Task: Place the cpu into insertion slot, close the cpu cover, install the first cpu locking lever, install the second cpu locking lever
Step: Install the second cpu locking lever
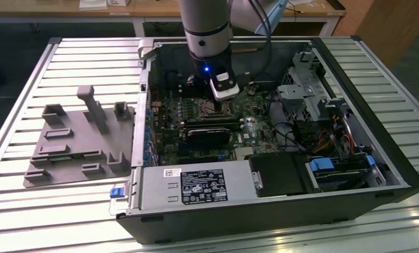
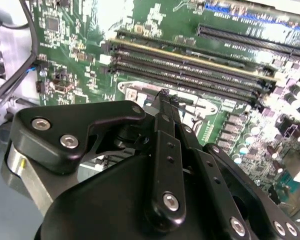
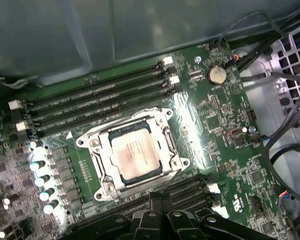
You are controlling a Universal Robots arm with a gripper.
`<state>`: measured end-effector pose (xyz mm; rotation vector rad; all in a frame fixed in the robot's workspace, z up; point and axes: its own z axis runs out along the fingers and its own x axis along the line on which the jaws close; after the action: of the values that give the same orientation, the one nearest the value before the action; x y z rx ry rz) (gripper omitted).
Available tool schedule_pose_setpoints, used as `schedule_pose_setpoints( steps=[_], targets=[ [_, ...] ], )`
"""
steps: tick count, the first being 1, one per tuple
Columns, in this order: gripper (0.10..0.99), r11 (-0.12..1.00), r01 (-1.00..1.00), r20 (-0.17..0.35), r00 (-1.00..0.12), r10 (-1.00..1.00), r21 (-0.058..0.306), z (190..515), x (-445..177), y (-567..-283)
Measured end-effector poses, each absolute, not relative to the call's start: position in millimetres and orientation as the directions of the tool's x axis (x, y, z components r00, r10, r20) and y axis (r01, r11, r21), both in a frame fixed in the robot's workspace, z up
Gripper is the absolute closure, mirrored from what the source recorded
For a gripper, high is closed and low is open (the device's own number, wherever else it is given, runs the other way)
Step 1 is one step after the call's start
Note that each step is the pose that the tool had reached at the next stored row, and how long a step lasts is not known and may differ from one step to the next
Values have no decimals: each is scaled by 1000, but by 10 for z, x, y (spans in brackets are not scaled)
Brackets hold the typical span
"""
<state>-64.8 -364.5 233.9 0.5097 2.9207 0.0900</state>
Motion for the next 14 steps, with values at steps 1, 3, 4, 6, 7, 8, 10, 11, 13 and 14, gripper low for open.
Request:
schedule_pose_setpoints(
  steps=[1, 3, 4, 6, 7, 8, 10, 11, 13, 14],
  targets=[
    [984, 940, 330, -161, -926, 341, 89, 2331, -649, -3658],
    [984, 942, 324, -162, -928, 335, 89, 2309, -652, -3677],
    [984, 944, 318, -162, -931, 329, 89, 2301, -655, -3683],
    [984, 949, 304, -162, -935, 315, 89, 2284, -664, -3689],
    [984, 951, 296, -162, -938, 307, 89, 2276, -670, -3690],
    [984, 953, 289, -162, -940, 300, 89, 2274, -672, -3690],
    [984, 953, 288, -162, -940, 299, 88, 2274, -673, -3691],
    [984, 953, 288, -162, -940, 299, 88, 2274, -673, -3690],
    [984, 953, 289, -154, -942, 299, 86, 2269, -673, -3690],
    [984, 953, 290, -138, -944, 299, 81, 2265, -671, -3690]
  ],
)
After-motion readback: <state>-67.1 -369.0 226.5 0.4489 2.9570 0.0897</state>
